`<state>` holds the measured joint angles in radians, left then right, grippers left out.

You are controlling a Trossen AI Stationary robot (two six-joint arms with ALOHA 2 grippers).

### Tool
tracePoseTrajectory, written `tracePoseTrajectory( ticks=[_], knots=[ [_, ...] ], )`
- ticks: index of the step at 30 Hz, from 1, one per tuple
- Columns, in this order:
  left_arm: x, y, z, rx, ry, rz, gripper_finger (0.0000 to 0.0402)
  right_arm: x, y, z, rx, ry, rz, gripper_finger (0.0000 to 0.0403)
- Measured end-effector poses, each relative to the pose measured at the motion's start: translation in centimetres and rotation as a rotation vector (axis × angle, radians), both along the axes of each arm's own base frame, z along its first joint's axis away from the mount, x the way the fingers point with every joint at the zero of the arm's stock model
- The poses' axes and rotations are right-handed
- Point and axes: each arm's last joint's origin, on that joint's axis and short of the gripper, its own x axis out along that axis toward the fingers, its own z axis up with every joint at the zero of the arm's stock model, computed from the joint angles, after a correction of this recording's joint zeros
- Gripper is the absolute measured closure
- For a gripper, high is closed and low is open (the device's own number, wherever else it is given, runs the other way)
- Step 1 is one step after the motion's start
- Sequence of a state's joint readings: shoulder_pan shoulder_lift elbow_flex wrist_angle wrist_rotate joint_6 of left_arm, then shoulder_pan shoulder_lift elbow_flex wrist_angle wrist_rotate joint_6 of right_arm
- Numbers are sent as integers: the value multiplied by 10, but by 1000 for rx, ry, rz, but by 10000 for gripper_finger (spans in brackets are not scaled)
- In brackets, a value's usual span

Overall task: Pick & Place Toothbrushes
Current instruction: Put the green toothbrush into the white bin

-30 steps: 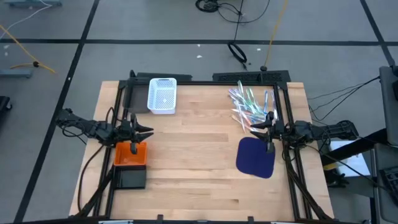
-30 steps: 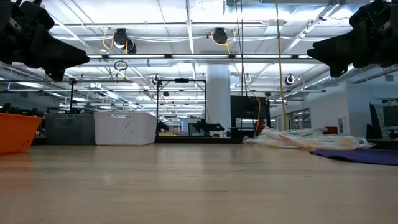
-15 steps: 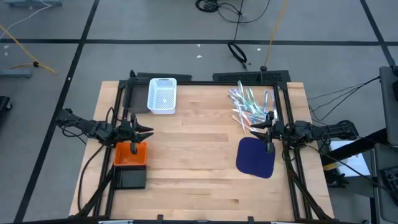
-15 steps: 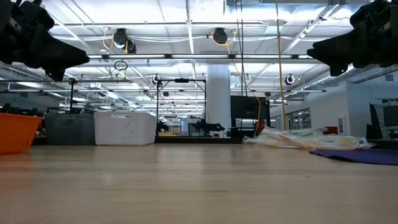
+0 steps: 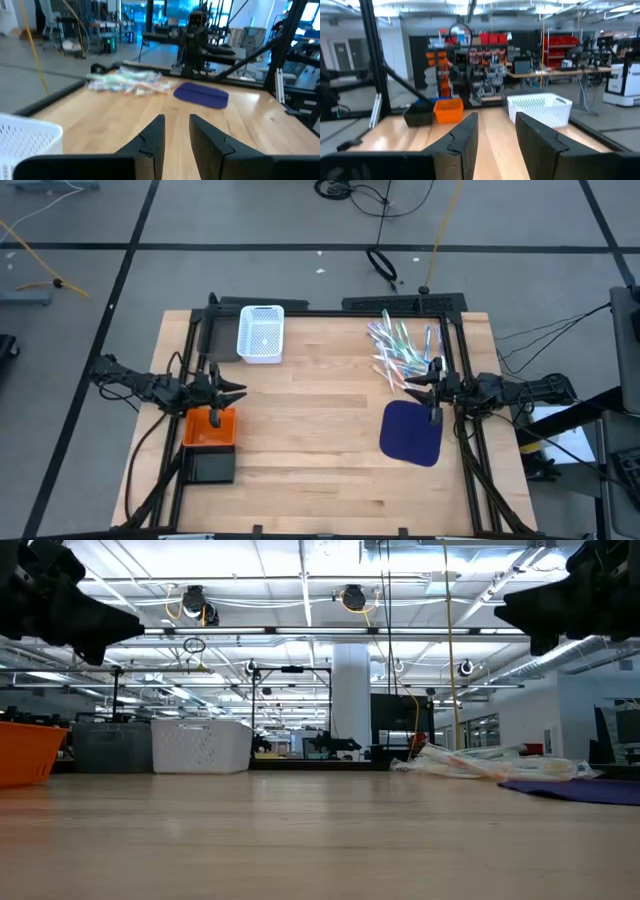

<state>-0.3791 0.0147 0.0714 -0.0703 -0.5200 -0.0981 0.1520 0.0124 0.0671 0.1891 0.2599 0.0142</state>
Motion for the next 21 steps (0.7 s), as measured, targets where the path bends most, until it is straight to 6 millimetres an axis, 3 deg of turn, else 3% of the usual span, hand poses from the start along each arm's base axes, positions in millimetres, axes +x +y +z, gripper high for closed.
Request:
tracePoseTrajectory(
  ticks=[12,17,21],
  knots=[
    [-1,2,11,3,-103,60,314,0,0,2,83,-28,7,277],
    [-2,5,12,1,-107,156,314,8,-4,-5,106,84,-122,277],
    [-2,6,16,-6,-144,195,314,18,-8,14,101,156,-233,277]
  ],
)
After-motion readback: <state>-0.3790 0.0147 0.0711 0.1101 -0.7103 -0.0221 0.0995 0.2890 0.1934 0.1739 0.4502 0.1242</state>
